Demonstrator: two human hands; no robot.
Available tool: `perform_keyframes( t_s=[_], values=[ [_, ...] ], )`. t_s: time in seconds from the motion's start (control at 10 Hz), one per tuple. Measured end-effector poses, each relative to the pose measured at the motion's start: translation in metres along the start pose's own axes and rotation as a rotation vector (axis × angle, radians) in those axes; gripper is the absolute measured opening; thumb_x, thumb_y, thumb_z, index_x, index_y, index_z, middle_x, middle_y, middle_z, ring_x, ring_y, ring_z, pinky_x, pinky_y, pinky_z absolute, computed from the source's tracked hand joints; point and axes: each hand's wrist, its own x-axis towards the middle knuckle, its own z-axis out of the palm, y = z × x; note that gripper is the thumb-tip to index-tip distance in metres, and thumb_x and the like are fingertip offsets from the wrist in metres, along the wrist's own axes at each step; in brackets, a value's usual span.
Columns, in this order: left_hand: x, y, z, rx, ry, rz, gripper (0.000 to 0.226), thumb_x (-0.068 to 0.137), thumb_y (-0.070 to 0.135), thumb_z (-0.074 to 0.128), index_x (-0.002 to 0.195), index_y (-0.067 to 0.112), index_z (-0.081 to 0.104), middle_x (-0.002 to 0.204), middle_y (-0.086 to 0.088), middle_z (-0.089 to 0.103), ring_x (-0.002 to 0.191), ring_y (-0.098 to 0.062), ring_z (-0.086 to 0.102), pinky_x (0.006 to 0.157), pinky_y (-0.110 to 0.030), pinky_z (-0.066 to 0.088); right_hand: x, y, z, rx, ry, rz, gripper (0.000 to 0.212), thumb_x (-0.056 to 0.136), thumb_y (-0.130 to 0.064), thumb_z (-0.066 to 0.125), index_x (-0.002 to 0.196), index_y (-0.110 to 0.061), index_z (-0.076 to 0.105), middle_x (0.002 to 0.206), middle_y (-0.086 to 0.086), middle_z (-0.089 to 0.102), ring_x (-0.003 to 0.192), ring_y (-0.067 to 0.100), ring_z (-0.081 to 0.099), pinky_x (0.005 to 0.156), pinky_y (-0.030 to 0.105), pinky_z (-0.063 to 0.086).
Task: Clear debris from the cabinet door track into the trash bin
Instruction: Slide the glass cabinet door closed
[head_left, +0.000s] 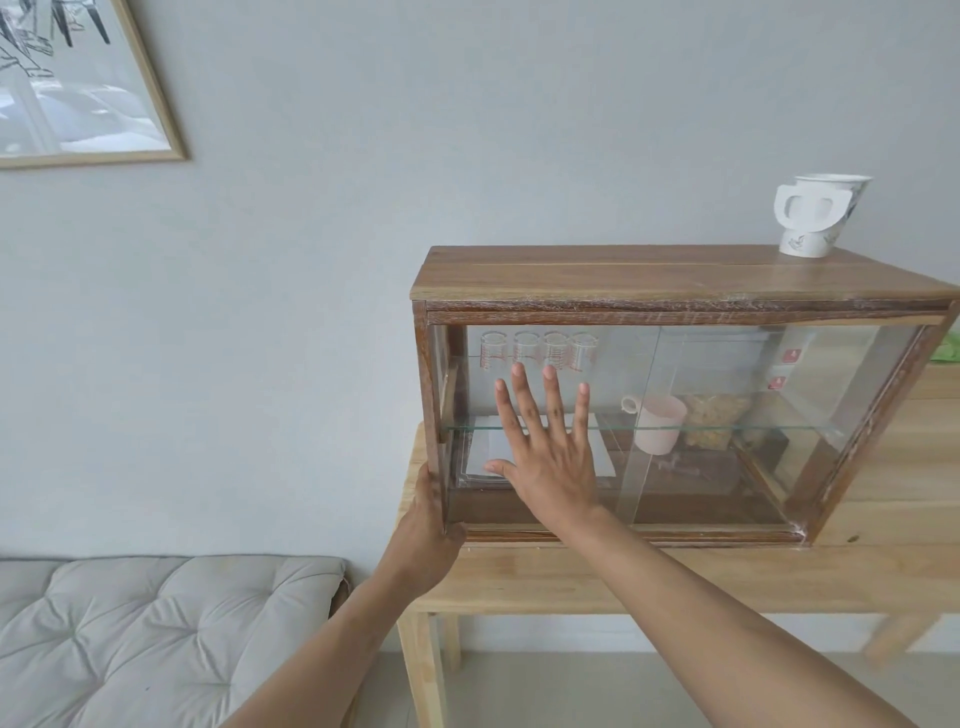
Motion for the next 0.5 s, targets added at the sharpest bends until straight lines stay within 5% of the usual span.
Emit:
perform_keyframes(
  t_s=[0.2, 0.3, 0.4, 0.5],
  values=[
    [-0.006, 0.022, -0.017, 0.211, -0.026, -0.05, 0.056, 0.094, 0.012, 0.054, 0.141, 0.012, 0.025, 0.136, -0.011, 0.056, 0.11, -0.036, 0.061, 0.09, -0.052, 0.053, -0.006, 0.005, -0.028, 0.062, -0.077, -0.04, 0.117, 0.09, -0.052, 0.079, 0.172, -0.016, 0.005, 0.181, 0.01, -0.008, 0.165, 0.042, -0.01, 0.128, 0.074, 0.004],
    [-0.018, 0.046, -0.026, 0.428, -0.032, -0.077, 0.055, 0.095, 0.019, 0.056, 0.142, 0.009, 0.028, 0.146, -0.012, 0.043, 0.127, -0.036, 0.051, 0.097, -0.054, 0.049, -0.016, 0.016, -0.048, 0.094, -0.179, -0.102, 0.096, 0.099, -0.034, 0.069, 0.172, -0.018, 0.008, 0.181, 0.006, -0.014, 0.166, 0.035, -0.016, 0.13, 0.07, 0.008],
    [-0.033, 0.069, -0.036, 0.658, -0.024, -0.112, 0.079, 0.101, 0.03, 0.051, 0.16, 0.012, 0.002, 0.17, -0.012, 0.006, 0.154, -0.039, 0.016, 0.111, -0.054, 0.039, -0.027, 0.03, -0.066, 0.169, -0.287, -0.068, 0.072, 0.103, -0.024, 0.057, 0.168, -0.02, 0.027, 0.182, 0.001, -0.007, 0.167, 0.024, -0.012, 0.131, 0.061, 0.018],
    [-0.045, 0.095, -0.043, 0.738, -0.021, -0.022, 0.08, 0.103, 0.04, 0.044, 0.162, 0.019, -0.006, 0.172, -0.007, -0.008, 0.157, -0.038, 0.001, 0.114, -0.057, 0.032, -0.048, 0.04, -0.081, 0.22, -0.422, 0.088, 0.056, 0.105, -0.029, 0.052, 0.16, -0.021, 0.044, 0.181, 0.001, 0.01, 0.168, 0.023, 0.005, 0.129, 0.056, 0.025]
  ],
)
